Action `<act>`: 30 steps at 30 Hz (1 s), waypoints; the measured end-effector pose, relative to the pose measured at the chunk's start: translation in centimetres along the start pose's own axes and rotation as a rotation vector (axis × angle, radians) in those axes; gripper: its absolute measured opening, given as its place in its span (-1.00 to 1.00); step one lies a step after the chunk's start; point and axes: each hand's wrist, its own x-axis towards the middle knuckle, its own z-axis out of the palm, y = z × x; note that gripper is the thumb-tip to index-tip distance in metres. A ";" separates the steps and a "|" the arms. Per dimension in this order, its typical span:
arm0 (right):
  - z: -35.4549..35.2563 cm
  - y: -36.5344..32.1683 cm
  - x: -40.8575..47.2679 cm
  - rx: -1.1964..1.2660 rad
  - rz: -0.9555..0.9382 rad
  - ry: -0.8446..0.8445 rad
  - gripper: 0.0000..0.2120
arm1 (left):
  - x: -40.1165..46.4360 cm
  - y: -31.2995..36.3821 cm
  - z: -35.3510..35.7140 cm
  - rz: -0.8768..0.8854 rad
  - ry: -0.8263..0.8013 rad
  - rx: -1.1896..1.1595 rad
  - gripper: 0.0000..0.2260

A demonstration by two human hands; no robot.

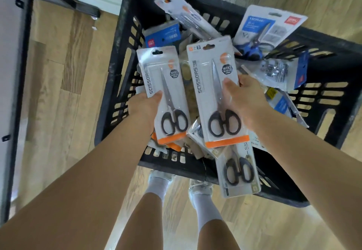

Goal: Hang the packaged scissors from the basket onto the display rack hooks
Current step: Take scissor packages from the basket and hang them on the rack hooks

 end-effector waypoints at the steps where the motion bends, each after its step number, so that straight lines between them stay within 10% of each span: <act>1: 0.0 -0.2 -0.2 0.001 -0.012 0.002 -0.88 | -0.4 -0.1 -0.2 0.024 0.004 0.000 -0.95; 14: -6.2 -12.2 -10.1 0.015 -0.301 -0.007 -0.84 | -13.5 7.4 -7.4 0.339 -0.121 -0.210 -0.95; 30: -20.4 -42.6 -44.9 0.113 -0.967 -0.066 -0.73 | -52.2 23.5 -31.6 0.877 0.263 -0.415 -0.76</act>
